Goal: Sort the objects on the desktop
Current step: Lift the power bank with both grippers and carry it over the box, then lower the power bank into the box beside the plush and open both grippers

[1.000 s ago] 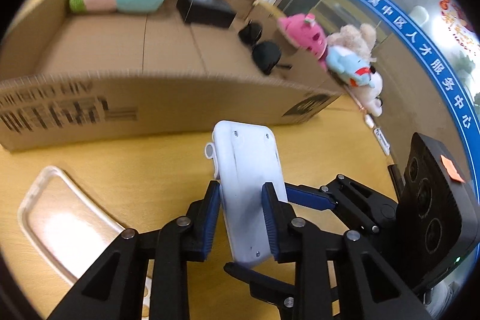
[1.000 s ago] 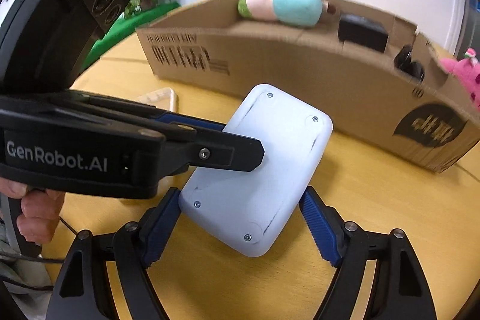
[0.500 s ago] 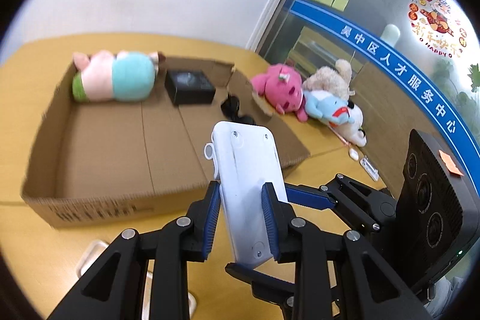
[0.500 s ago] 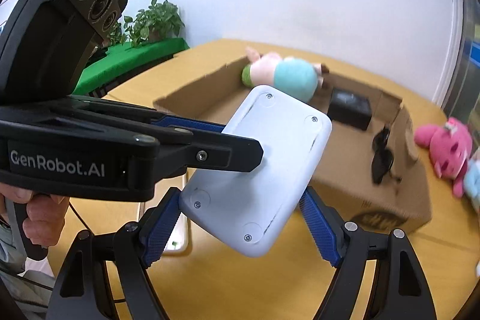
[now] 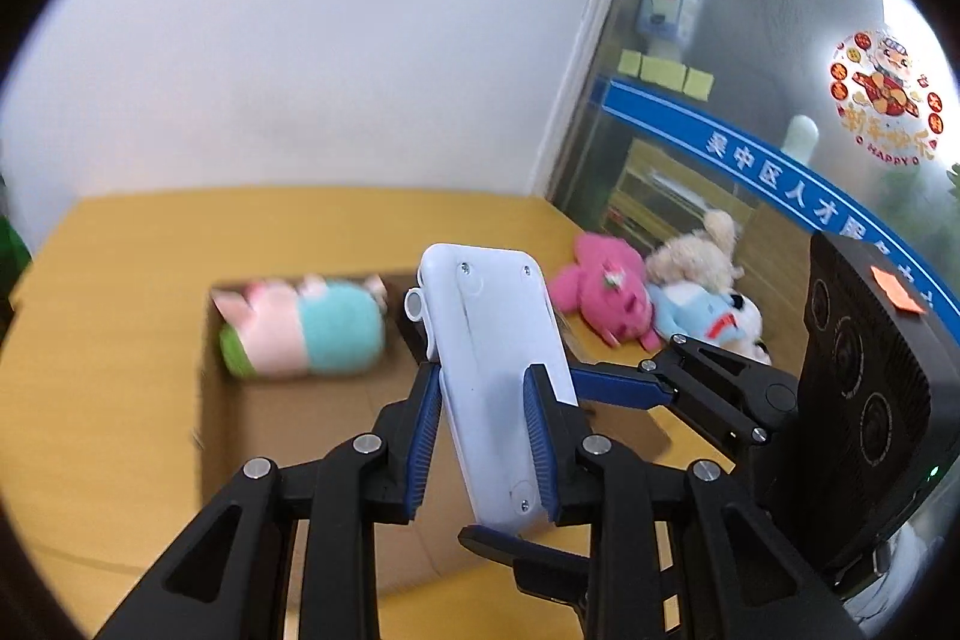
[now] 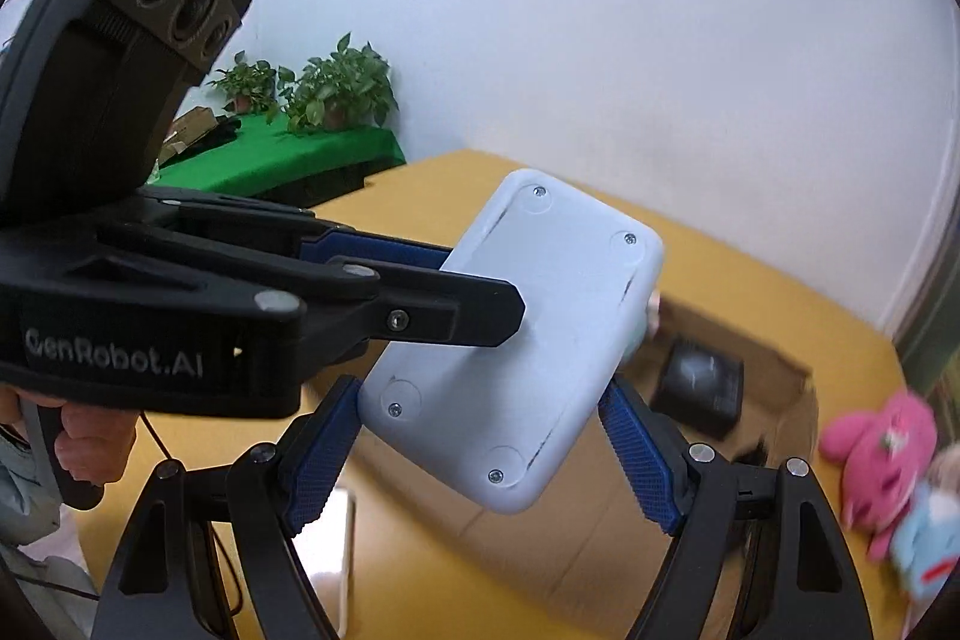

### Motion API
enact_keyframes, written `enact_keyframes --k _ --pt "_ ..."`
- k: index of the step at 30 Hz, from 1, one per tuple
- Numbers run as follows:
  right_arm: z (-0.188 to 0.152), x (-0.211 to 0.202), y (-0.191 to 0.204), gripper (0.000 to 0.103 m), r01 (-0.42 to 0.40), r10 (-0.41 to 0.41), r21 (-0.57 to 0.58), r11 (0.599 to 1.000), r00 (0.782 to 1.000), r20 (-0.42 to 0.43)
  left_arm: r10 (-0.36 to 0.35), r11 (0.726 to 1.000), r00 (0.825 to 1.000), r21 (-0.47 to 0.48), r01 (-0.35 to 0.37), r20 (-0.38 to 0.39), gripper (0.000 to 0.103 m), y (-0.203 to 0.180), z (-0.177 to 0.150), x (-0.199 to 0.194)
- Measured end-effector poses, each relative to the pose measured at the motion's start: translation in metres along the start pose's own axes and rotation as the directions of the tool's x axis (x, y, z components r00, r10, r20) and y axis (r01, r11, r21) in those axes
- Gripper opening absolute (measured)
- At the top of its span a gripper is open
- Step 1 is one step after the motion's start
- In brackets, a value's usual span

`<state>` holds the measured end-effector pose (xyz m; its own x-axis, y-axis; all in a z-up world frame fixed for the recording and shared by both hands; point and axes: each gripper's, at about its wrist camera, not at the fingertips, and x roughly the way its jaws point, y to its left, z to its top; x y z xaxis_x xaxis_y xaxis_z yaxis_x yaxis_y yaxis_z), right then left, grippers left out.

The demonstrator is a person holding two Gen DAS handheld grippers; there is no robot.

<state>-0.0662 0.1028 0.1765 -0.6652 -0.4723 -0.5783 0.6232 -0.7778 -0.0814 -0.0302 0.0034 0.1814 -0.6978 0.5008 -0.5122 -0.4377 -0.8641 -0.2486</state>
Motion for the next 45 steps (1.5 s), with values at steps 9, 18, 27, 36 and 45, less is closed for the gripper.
enact_keyframes --k 9,18,27,36,45 --pt "0.064 0.055 -0.024 0.079 -0.082 0.083 0.013 0.997 0.996 -0.016 0.037 0.998 0.998 -0.049 -0.039 -0.041 0.027 0.054 0.036 0.03" --pt "0.042 0.177 -0.042 0.079 -0.196 0.222 0.144 0.97 0.955 -0.196 0.078 0.983 0.958 -0.141 -0.12 -0.276 0.027 0.126 0.003 0.115" --pt "-0.006 0.281 -0.055 0.079 -0.266 0.366 0.286 0.921 0.842 -0.396 0.118 0.96 0.869 -0.167 -0.223 -0.48 0.027 0.164 -0.036 0.182" --pt "-0.026 0.314 -0.057 0.08 -0.294 0.452 0.381 0.876 0.776 -0.44 0.197 0.941 0.802 -0.119 -0.315 -0.563 0.03 0.168 -0.044 0.195" --pt "-0.036 0.271 -0.062 0.091 -0.25 0.403 0.375 0.893 0.815 -0.415 0.253 0.934 0.835 -0.1 -0.342 -0.489 0.03 0.157 -0.037 0.149"
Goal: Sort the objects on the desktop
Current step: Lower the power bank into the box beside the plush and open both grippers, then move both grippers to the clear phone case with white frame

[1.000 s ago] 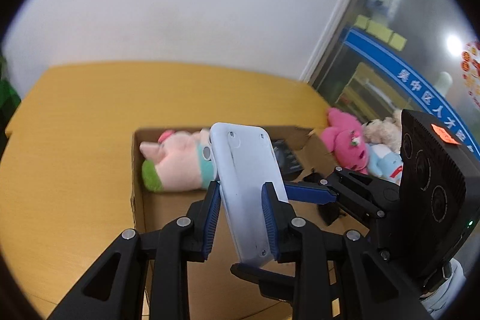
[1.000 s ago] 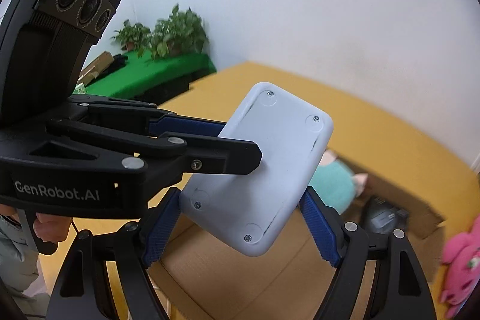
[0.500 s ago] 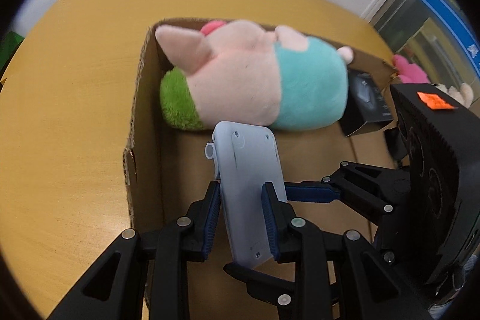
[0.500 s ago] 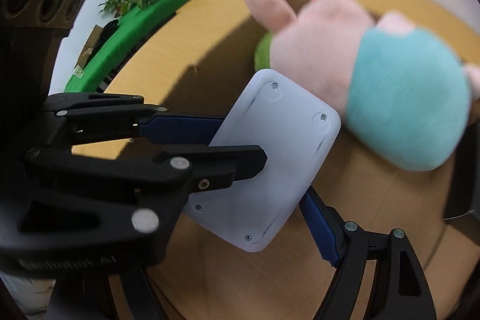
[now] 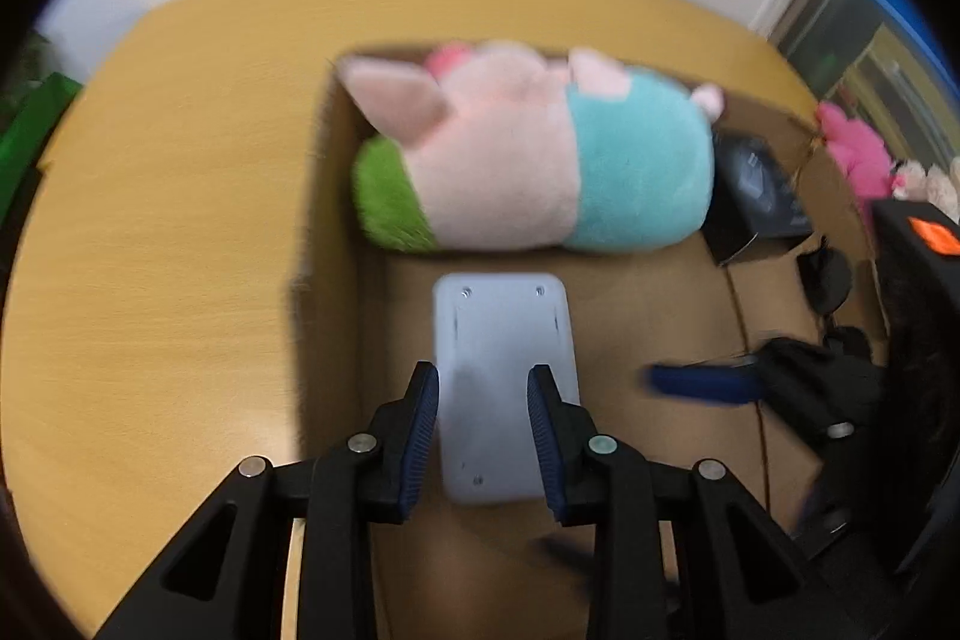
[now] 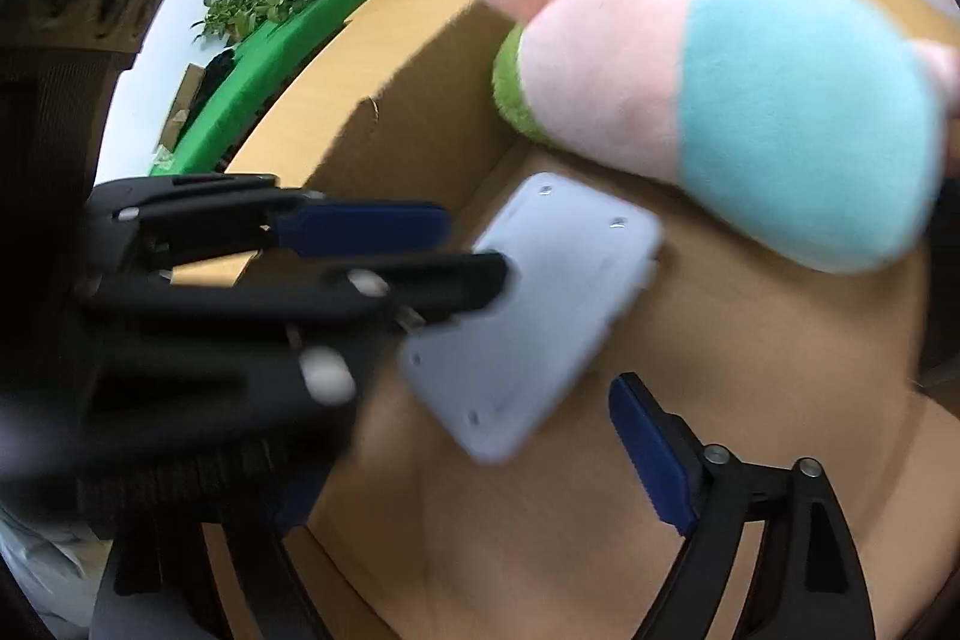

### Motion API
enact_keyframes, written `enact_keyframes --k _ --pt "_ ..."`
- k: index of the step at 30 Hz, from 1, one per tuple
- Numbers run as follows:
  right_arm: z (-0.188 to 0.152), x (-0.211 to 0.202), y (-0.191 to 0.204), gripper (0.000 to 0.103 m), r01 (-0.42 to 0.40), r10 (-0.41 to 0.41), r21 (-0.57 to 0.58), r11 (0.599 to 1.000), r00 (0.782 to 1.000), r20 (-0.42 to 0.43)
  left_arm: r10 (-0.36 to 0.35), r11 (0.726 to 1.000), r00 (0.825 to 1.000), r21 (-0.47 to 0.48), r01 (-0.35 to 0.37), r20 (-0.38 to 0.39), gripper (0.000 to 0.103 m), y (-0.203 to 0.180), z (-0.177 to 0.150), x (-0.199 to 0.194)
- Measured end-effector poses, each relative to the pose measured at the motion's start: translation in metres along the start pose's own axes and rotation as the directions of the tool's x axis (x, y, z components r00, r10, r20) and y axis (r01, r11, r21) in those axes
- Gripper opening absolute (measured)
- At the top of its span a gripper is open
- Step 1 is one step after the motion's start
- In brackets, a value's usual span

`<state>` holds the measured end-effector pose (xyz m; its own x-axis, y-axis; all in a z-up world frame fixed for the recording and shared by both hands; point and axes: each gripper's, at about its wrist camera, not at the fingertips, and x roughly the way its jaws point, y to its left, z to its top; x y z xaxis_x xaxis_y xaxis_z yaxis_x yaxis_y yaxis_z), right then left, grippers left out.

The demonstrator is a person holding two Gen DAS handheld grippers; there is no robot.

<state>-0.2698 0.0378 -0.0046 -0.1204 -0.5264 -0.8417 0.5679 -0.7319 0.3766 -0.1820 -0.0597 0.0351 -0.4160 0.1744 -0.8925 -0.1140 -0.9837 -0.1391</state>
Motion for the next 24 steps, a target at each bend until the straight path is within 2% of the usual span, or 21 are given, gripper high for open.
enact_keyframes --k 2,3,4,6,7,8,10,13,20,24 --pt "-0.016 -0.032 0.003 0.098 0.101 -0.102 0.006 0.995 0.991 0.085 -0.002 1.0 0.997 0.002 0.001 0.08 0.03 0.003 -0.009 -0.029" --pt "-0.027 -0.052 0.009 0.102 0.134 -0.133 0.004 0.991 0.98 0.146 -0.005 1.0 0.992 -0.003 0.006 0.126 0.033 0.005 -0.016 -0.048" --pt "-0.039 -0.071 0.015 0.103 0.145 -0.141 -0.005 0.989 0.969 0.203 -0.011 1.0 0.986 -0.004 0.011 0.166 0.035 0.004 -0.022 -0.064" --pt "-0.064 -0.097 0.023 0.103 0.154 -0.147 -0.004 0.988 0.951 0.273 -0.014 1.0 0.965 0.005 0.013 0.262 0.054 0.002 -0.044 -0.101" --pt "-0.075 -0.105 0.027 0.103 0.162 -0.155 0.002 0.987 0.942 0.296 -0.003 1.0 0.949 0.01 0.0 0.314 0.059 -0.001 -0.059 -0.119" --pt "-0.089 -0.114 0.03 0.103 0.171 -0.165 0.007 0.985 0.934 0.316 0.001 1.0 0.94 0.017 -0.007 0.341 0.067 -0.005 -0.061 -0.126" --pt "-0.109 -0.123 0.042 0.103 0.185 -0.177 0.009 0.983 0.924 0.34 -0.004 0.999 0.92 0.042 -0.014 0.391 0.068 -0.015 -0.076 -0.142" --pt "-0.142 -0.13 0.067 0.103 0.246 -0.232 0.014 0.969 0.893 0.385 -0.025 0.998 0.901 0.057 0.0 0.434 0.068 -0.033 -0.106 -0.153" --pt "-0.195 -0.165 0.084 0.103 0.312 -0.305 0.065 0.948 0.829 0.468 -0.024 0.999 0.883 0.052 -0.001 0.468 0.068 -0.064 -0.153 -0.151" --pt "-0.214 -0.176 0.095 0.103 0.334 -0.319 0.059 0.941 0.815 0.483 -0.037 0.998 0.883 0.058 0.011 0.467 0.068 -0.071 -0.166 -0.146"
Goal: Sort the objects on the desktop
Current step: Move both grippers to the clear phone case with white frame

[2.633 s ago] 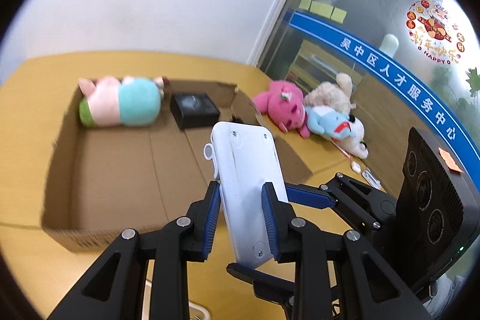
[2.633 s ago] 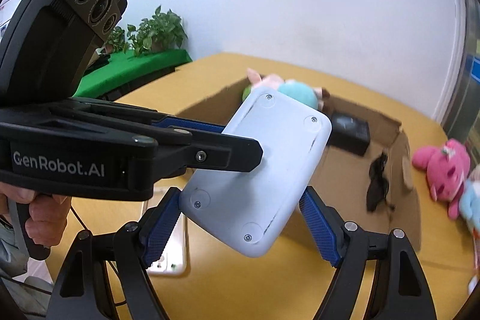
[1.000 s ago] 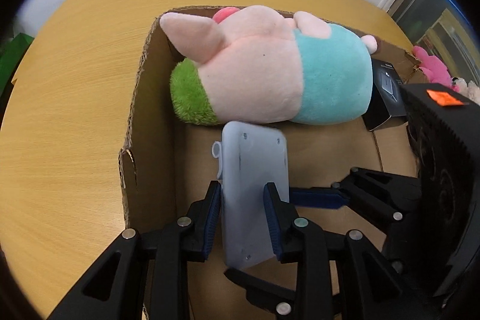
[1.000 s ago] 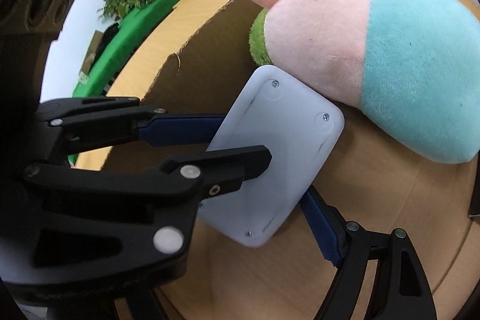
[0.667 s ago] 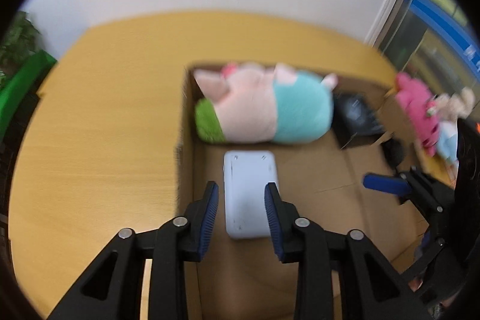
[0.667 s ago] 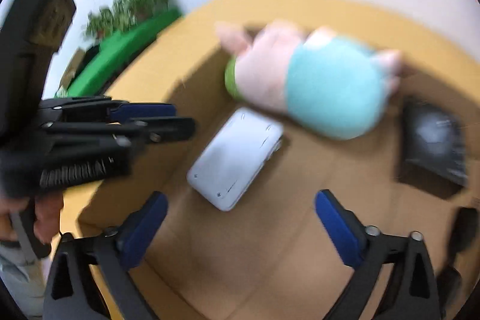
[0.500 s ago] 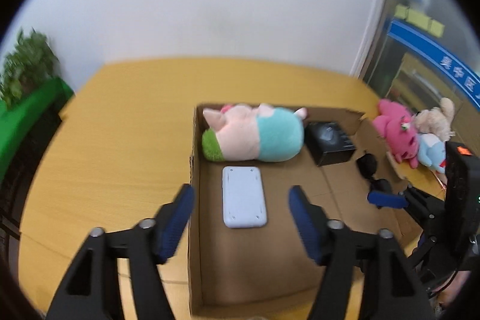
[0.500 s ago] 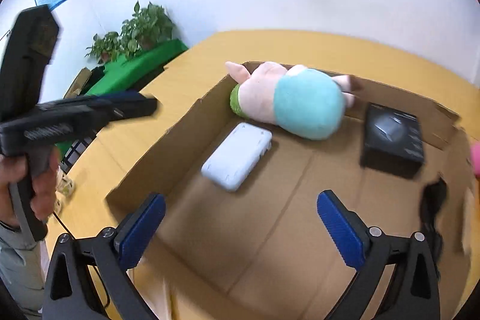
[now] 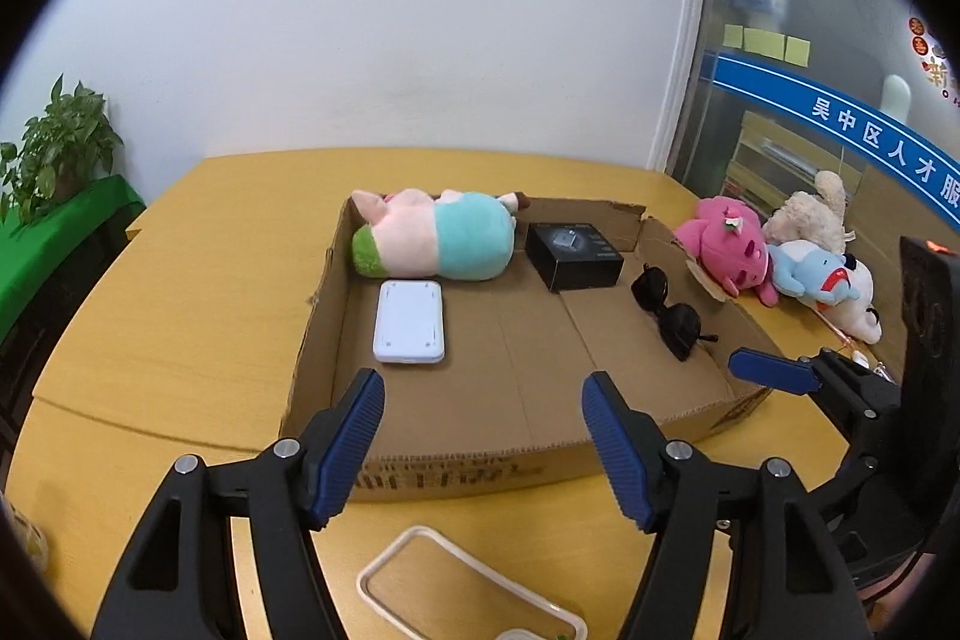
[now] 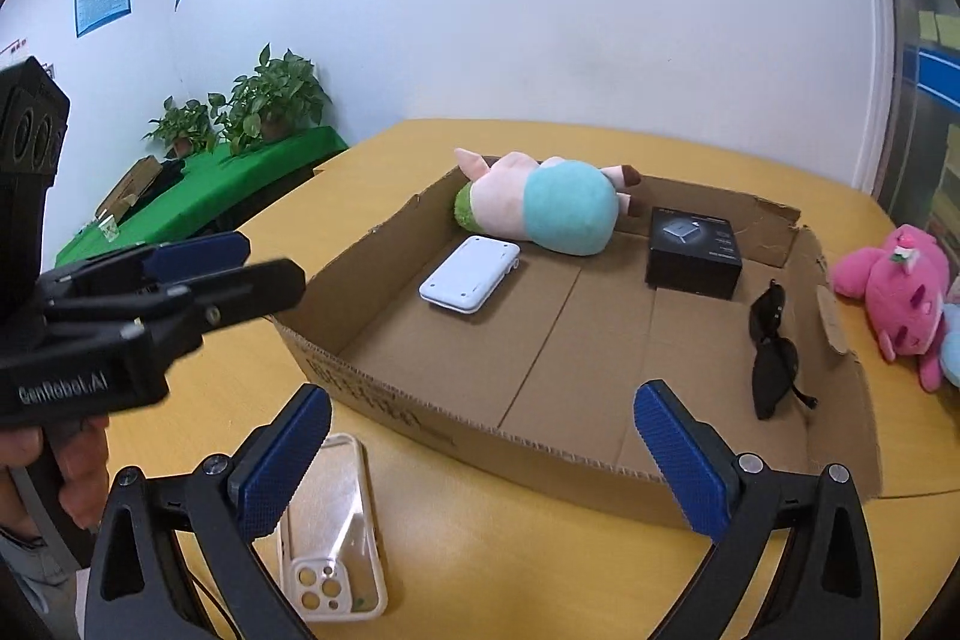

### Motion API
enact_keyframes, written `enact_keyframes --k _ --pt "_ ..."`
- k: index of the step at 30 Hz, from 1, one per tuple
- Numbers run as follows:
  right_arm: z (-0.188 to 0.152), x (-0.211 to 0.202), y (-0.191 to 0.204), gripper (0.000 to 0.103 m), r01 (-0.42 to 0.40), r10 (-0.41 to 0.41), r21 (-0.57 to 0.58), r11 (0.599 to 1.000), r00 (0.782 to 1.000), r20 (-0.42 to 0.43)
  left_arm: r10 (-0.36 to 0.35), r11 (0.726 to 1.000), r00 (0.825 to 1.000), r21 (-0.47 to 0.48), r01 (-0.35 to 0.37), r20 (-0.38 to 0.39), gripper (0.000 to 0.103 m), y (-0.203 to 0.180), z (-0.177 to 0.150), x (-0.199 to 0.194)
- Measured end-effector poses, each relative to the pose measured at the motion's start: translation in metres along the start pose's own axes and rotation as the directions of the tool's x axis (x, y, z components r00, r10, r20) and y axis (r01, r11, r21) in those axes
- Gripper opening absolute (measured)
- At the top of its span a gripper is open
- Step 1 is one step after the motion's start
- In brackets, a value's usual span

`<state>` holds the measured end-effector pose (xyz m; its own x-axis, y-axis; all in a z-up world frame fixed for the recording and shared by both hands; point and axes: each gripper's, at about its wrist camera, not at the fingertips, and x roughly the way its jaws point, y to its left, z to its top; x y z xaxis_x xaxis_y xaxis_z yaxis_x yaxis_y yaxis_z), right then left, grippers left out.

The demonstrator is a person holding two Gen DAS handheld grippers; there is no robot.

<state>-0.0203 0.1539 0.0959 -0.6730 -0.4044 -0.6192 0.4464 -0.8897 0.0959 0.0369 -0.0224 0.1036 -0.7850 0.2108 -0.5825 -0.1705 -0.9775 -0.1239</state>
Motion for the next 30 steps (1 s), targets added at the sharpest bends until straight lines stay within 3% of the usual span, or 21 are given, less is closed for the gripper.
enact_keyframes --k 1,2,3,4,6,8,9,10,11,12,18,22,29,30 --pt "-0.001 -0.001 0.001 0.099 0.0 0.0 -0.004 1.0 1.0 0.0 -0.003 1.0 1.0 -0.004 0.003 -0.006 0.066 0.0 -0.002 0.0" --pt "-0.003 -0.004 0.002 0.093 0.004 -0.004 -0.011 1.0 1.0 0.002 -0.009 1.0 1.0 -0.008 0.008 -0.012 0.04 0.0 -0.005 -0.001" --pt "-0.004 -0.006 0.004 0.071 0.001 -0.001 -0.017 1.0 1.0 0.001 -0.005 1.0 1.0 -0.012 0.004 -0.026 0.004 0.001 -0.007 0.0" --pt "-0.006 -0.006 0.004 0.051 -0.008 0.008 -0.018 1.0 1.0 -0.004 0.009 1.0 0.999 -0.017 -0.009 -0.044 0.002 0.001 -0.011 0.0" --pt "-0.009 -0.007 0.002 0.049 -0.05 0.05 -0.001 0.999 0.999 -0.016 0.012 1.0 0.998 -0.022 -0.014 -0.065 0.003 0.003 -0.016 0.001" --pt "-0.012 -0.008 0.003 0.06 -0.04 0.04 0.004 0.999 0.999 -0.005 -0.008 1.0 0.998 -0.023 0.006 -0.055 0.004 0.004 -0.02 -0.003" --pt "-0.013 -0.009 0.003 0.085 -0.043 0.043 0.01 0.999 0.999 -0.002 -0.006 1.0 0.998 -0.029 0.004 -0.057 0.023 0.005 -0.023 -0.003" --pt "-0.014 -0.009 0.002 0.103 -0.06 0.06 0.02 0.998 0.998 0.0 -0.004 0.999 0.998 -0.041 0.001 -0.067 0.04 0.007 -0.025 -0.003" --pt "-0.016 -0.01 0.001 0.103 -0.072 0.072 0.024 0.997 0.997 0.011 -0.001 0.998 0.997 -0.06 -0.003 -0.077 0.072 0.012 -0.027 -0.002" --pt "-0.017 -0.011 0.001 0.103 -0.08 0.08 0.026 0.996 0.997 0.015 0.001 0.996 0.998 -0.085 -0.007 -0.07 0.078 0.017 -0.031 -0.004" --pt "-0.041 0.011 0.012 0.103 -0.147 0.146 -0.001 0.989 0.987 -0.071 0.009 0.981 0.987 -0.189 -0.04 -0.163 0.077 0.051 -0.063 0.006" --pt "-0.068 0.034 0.033 0.103 -0.189 0.177 -0.056 0.98 0.968 -0.175 -0.047 0.975 0.967 -0.222 -0.01 -0.249 0.074 0.062 -0.09 0.025" --pt "-0.097 0.057 0.073 0.101 -0.236 0.178 -0.173 0.956 0.939 -0.293 -0.083 0.964 0.91 -0.265 -0.03 -0.406 0.04 0.069 -0.122 0.062" --pt "-0.099 0.06 0.076 0.101 -0.235 0.174 -0.18 0.955 0.938 -0.301 -0.073 0.967 0.916 -0.254 -0.032 -0.394 0.037 0.069 -0.123 0.061"
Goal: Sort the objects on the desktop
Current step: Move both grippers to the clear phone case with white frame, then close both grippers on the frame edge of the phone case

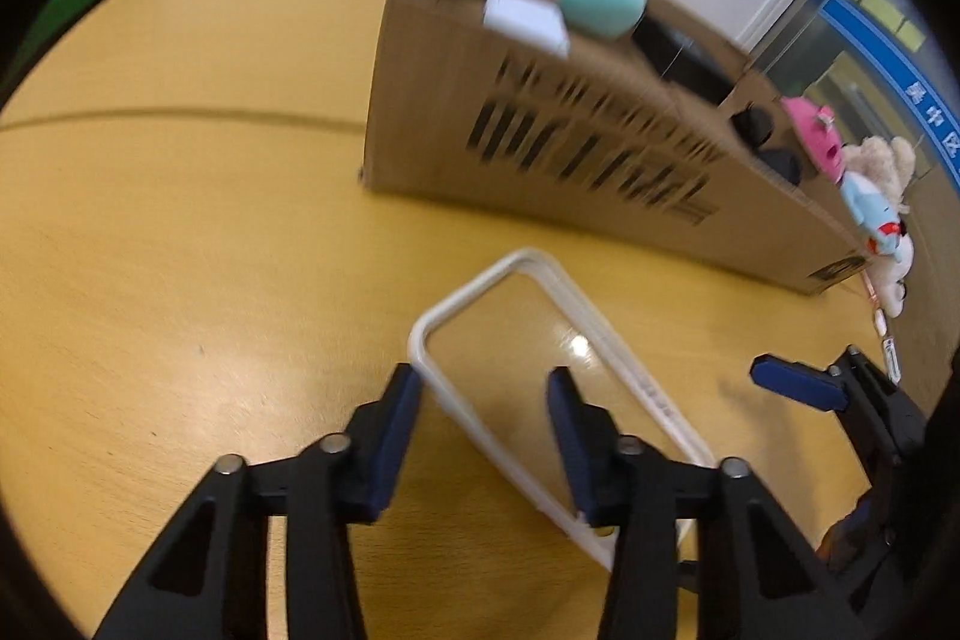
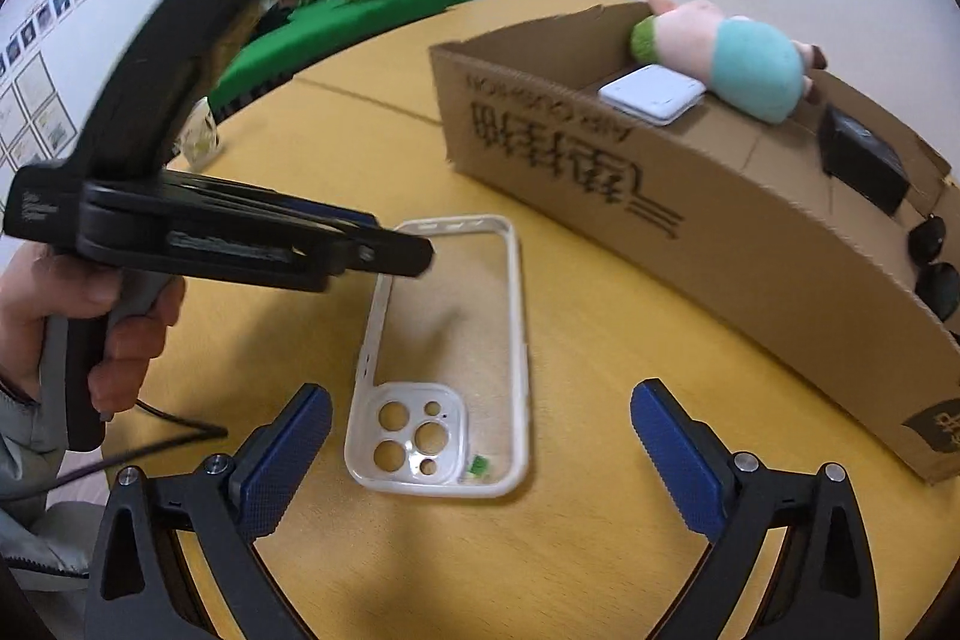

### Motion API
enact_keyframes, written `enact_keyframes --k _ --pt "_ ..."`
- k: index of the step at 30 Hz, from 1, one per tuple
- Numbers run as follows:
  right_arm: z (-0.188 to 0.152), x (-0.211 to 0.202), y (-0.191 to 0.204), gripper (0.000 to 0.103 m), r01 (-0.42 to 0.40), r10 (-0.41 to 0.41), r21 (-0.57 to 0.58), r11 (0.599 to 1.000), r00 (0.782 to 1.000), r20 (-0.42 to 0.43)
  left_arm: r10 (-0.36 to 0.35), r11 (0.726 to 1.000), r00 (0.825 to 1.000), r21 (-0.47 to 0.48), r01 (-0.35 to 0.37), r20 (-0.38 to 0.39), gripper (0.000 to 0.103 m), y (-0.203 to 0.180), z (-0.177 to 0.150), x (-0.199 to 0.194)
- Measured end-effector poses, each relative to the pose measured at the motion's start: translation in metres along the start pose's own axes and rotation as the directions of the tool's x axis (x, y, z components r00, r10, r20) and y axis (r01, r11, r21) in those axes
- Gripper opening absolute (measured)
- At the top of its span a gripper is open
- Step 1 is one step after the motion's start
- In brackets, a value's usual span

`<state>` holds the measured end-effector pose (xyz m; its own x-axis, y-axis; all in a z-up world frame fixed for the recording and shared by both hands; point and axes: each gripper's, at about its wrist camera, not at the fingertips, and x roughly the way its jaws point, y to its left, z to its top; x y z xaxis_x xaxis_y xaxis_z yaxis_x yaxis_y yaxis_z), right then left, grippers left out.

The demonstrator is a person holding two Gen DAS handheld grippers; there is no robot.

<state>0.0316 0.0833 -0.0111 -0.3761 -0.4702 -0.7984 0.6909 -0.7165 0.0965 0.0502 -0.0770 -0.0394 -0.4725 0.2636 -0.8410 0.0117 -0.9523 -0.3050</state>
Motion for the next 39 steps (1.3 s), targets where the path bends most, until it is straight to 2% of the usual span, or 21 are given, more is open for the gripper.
enact_keyframes --k 2,5,8,12,19,20,21,22,24,27,30,34,35,36,38,39 --pt "-0.002 0.007 0.001 0.1 0.001 -0.001 -0.001 1.0 1.0 -0.022 0.009 1.0 1.0 0.016 -0.009 -0.001 0.033 -0.001 0.0 0.002" --pt "-0.008 0.018 0.006 0.1 -0.022 0.022 0.001 1.0 0.998 -0.063 0.027 0.999 1.0 0.03 -0.027 -0.001 0.015 -0.003 0.002 0.005" --pt "-0.014 0.029 0.015 0.096 -0.018 0.015 -0.027 0.999 0.995 -0.096 0.024 0.999 1.0 0.044 -0.024 0.004 0.014 -0.006 0.004 0.006" --pt "-0.019 0.028 0.021 0.083 0.009 -0.013 -0.051 0.999 0.996 -0.087 0.036 0.997 0.999 0.072 -0.037 0.012 0.015 -0.014 0.004 0.011" --pt "-0.029 0.018 0.013 0.081 0.006 -0.006 0.004 1.0 0.998 -0.057 0.015 0.996 1.0 0.083 -0.016 0.016 0.012 -0.022 0.007 0.011" --pt "-0.03 0.014 0.012 0.081 0.003 -0.003 0.014 1.0 0.999 -0.044 0.015 0.996 1.0 0.087 -0.016 0.02 0.01 -0.025 0.007 0.01" --pt "-0.031 0.009 0.011 0.081 0.003 -0.002 0.021 1.0 1.0 -0.028 0.012 0.996 1.0 0.091 -0.015 0.024 0.003 -0.028 0.009 0.009" --pt "-0.03 0.005 0.011 0.081 0.004 -0.004 0.023 1.0 1.0 -0.015 -0.021 0.995 0.999 0.097 0.018 0.026 0.0 -0.032 0.01 0.004" --pt "-0.028 -0.007 0.011 0.081 -0.003 0.003 0.017 1.0 1.0 0.018 -0.054 0.99 0.998 0.13 0.049 0.031 0.0 -0.046 0.012 -0.004" --pt "-0.025 -0.014 0.02 0.081 -0.009 0.009 -0.009 1.0 0.999 0.036 -0.039 0.983 0.999 0.184 0.031 0.038 0.0 -0.064 0.011 -0.008" --pt "-0.031 -0.004 0.024 0.08 -0.014 0.014 -0.009 1.0 1.0 0.001 -0.004 0.986 0.999 0.165 -0.002 0.033 0.0 -0.059 0.009 -0.008" --pt "-0.043 -0.002 0.011 0.08 -0.018 0.018 0.044 0.999 1.0 -0.017 0.064 0.995 0.997 0.079 -0.068 0.044 0.004 -0.037 0.003 -0.017" --pt "-0.045 -0.002 0.007 0.08 -0.015 0.016 0.06 0.998 1.0 -0.017 0.078 0.995 0.996 0.057 -0.08 0.034 0.009 -0.032 0.001 -0.016" --pt "-0.045 -0.002 0.002 0.08 -0.016 0.018 0.074 0.997 1.0 -0.021 0.081 0.996 0.997 0.048 -0.081 0.021 0.019 -0.031 -0.002 -0.014" --pt "-0.044 0.0 -0.002 0.08 -0.017 0.019 0.088 0.996 1.0 -0.021 0.059 0.998 0.998 0.032 -0.058 -0.03 0.031 -0.029 -0.005 -0.006" --pt "-0.044 0.001 -0.002 0.08 -0.02 0.022 0.089 0.996 1.0 -0.022 0.031 0.999 0.998 0.028 -0.03 -0.048 0.032 -0.03 -0.007 -0.002"
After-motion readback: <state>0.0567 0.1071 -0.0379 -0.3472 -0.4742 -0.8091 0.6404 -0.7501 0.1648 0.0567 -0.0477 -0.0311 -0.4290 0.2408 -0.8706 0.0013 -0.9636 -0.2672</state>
